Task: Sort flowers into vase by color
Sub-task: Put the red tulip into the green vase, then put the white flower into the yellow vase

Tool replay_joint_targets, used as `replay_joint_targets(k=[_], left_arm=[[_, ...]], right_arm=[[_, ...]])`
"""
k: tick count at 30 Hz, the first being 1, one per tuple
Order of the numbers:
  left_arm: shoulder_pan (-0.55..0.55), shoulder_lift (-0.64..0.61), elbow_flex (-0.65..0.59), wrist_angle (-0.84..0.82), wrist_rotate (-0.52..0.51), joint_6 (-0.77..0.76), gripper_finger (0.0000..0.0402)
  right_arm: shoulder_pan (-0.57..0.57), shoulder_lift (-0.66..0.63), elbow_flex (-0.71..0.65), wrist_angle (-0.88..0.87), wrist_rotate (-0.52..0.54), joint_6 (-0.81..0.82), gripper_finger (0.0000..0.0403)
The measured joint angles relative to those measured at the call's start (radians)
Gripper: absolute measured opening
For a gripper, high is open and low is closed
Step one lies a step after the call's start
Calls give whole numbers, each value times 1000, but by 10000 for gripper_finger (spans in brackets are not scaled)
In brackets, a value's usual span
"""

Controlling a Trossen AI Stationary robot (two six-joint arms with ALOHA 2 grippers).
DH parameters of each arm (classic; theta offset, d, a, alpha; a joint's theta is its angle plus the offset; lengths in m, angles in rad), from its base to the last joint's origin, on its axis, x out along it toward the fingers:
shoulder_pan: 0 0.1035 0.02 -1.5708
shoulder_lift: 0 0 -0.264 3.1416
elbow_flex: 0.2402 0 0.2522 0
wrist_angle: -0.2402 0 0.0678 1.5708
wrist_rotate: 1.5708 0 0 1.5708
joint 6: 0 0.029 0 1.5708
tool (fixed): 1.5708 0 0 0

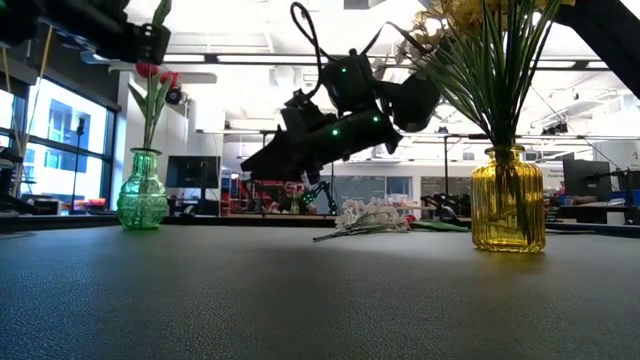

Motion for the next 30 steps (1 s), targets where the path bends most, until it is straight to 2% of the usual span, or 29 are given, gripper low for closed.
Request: replay_joint_targets(k=[6,10,12,15,20,24,30], left_arm=[[15,0,0,-154,-2,-186,0],[15,0,0,-156,-8,-213,1],[14,0,0,-144,-57,-212,7],[2,-1,0,-138,-148,-166,29],[-42,0,3,-13,-151,-80,90],[-63,-1,36,-6,-151,-50,133],[-95,1,117,-8,-151,-3,158]], right_arm=[[0,0,0,-3,-1,0,194],[0,0,0,-3,0,0,194],[0,0,0,-3,-1,-3,194],[0,0,0,-3,-1,-3,194],[0,0,0,-3,-1,-2,194],[0,0,0,-4,-1,7,194],[0,0,0,-7,-1,8,194]])
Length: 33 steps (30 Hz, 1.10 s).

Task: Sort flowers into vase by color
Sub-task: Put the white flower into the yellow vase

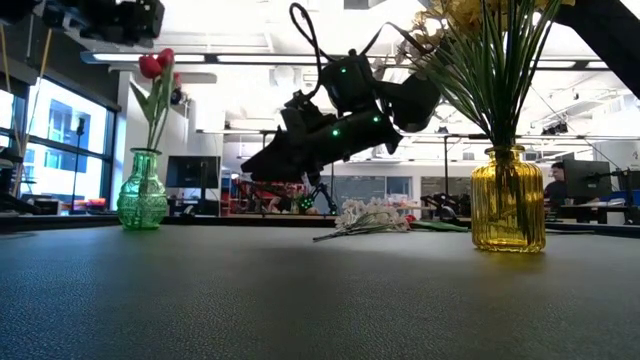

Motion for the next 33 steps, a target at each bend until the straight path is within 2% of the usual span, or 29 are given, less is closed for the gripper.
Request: replay_joint_targets(k=[7,13,17,22,27,30,33], left_arm=[[-100,86,117,-7,0,131,157],[-225,285,209,-10,0,156,157],[-306,437,245,-12,3,125,157],[-382,578,249,-12,3,30,156],[-415,654,249,-11,7,-127,156],[-417,684,249,-34,90,-238,156],[-393,699,249,-127,264,-383,156]], right_arm=[[0,0,0,-3,0,0,194],[-2,0,0,-4,0,-15,194],[-28,-61,2,-125,6,-8,194],[-71,-203,3,-334,106,-42,194],[-108,-325,3,-414,110,-62,194],[-120,-429,3,-488,111,-98,194],[-125,-563,3,-593,122,-122,194]])
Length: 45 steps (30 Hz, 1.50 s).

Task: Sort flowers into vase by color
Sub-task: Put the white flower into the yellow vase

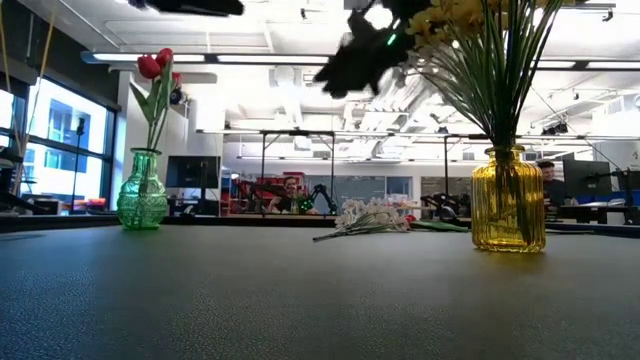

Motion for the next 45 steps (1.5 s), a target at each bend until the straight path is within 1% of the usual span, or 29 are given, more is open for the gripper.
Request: replay_joint_targets(k=[2,4,6,8,10,12,14,16,17,19,21,24,26,27,30,34,38,41,44,45], left_arm=[[33,4,0,-95,113,-128,156],[78,10,0,-192,204,-256,156],[135,28,0,-267,274,-368,156],[194,55,0,-303,341,-429,156],[260,92,0,-285,433,-443,156],[334,134,0,-239,560,-448,156],[408,187,0,-168,688,-449,156],[472,242,0,-113,777,-446,156],[500,272,6,-96,802,-443,156],[544,331,22,-80,833,-440,156],[581,392,46,-70,877,-433,156],[617,482,94,-61,979,-431,156],[626,539,139,-57,1036,-430,156],[626,566,159,-60,1049,-430,156],[626,640,226,-75,1063,-416,156],[627,716,309,-173,1076,-382,148],[634,758,372,-258,1090,-375,113],[646,767,392,-294,1098,-374,68],[674,763,394,-316,1186,-362,17],[684,762,394,-322,1209,-363,9]], right_arm=[[6,-90,0,-91,23,-10,194],[22,-179,0,-186,64,-12,194],[50,-262,0,-281,118,-11,194],[89,-327,0,-374,179,12,194],[141,-373,0,-462,238,55,194],[205,-400,0,-539,303,110,194],[280,-408,0,-622,394,163,194],[358,-405,-1,-714,506,215,194],[395,-402,-3,-754,560,244,194],[469,-401,-23,-780,650,298,194],[532,-408,-57,-790,701,335,194],[599,-441,-102,-800,761,417,194],[624,-476,-138,-809,817,472,194],[633,-494,-157,-811,840,495,194],[648,-562,-207,-819,896,557,194],[659,-650,-254,-815,953,602,194],[665,-714,-284,-760,962,565,194],[664,-738,-283,-704,959,494,194],[664,-753,-251,-650,947,400,194],[664,-756,-234,-640,933,371,194]])
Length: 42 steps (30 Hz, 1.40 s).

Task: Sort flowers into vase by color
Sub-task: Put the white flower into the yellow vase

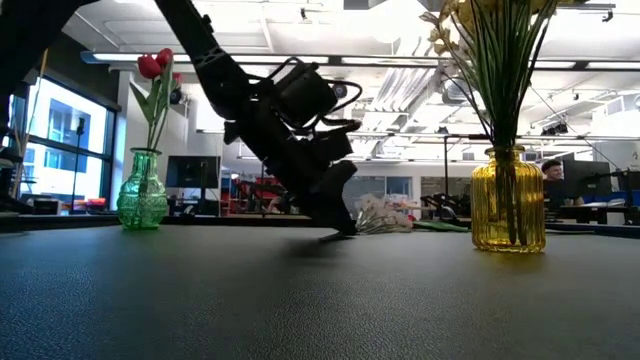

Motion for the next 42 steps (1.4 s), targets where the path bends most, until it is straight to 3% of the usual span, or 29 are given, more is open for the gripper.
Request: replay_joint_targets(k=[4,8,16,21,24,29,35,40,42], left_arm=[[22,-21,-3,-45,-20,-5,4],[28,-97,-9,-131,-118,16,1],[-49,-402,-97,-149,-295,110,0],[-138,-666,-241,15,-322,243,0],[-195,-791,-362,175,-256,337,0],[-275,-939,-555,462,-191,406,0],[-353,-1022,-688,581,-217,419,0],[-315,-964,-683,512,-429,257,0],[-279,-910,-669,458,-463,207,3]], right_arm=[[0,-3,87,5,-96,-57,194],[0,2,165,48,-219,-108,194],[28,95,150,296,-430,-305,194],[20,204,148,340,-424,-321,194],[-6,283,148,388,-425,-345,194],[-50,402,148,535,-513,-426,194],[-64,501,181,630,-464,-622,194],[-54,512,287,514,-279,-618,194],[-51,508,337,449,-249,-583,194]])
